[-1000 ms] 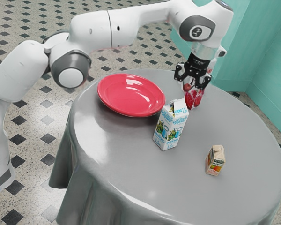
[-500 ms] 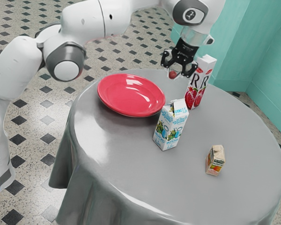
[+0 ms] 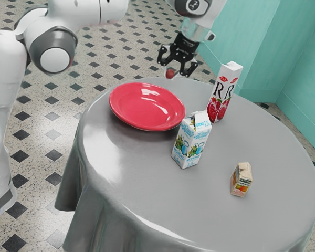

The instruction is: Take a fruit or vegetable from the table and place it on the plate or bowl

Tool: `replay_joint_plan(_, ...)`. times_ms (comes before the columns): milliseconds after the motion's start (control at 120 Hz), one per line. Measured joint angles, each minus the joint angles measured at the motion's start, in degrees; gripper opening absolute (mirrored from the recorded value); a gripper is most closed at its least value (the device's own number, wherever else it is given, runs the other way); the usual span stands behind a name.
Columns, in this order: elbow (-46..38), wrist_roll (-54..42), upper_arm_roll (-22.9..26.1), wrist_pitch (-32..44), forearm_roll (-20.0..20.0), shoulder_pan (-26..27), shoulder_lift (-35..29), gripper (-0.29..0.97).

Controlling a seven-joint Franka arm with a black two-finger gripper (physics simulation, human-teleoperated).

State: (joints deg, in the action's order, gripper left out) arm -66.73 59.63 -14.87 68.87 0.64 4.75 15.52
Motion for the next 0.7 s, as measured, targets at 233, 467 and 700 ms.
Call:
replay_joint_plan(233,-8.75,0.43,0.01,4.19,-0.79,0.0,-5.7,0.11)
replay_joint_plan(467,-18.36,1.32,0.17,10.93,-1.28,-0.08,-12.76,0.11)
replay_joint_plan(700,-22.29,2.26,0.23,18.21,-2.62,-0.57,-16.32,0.11)
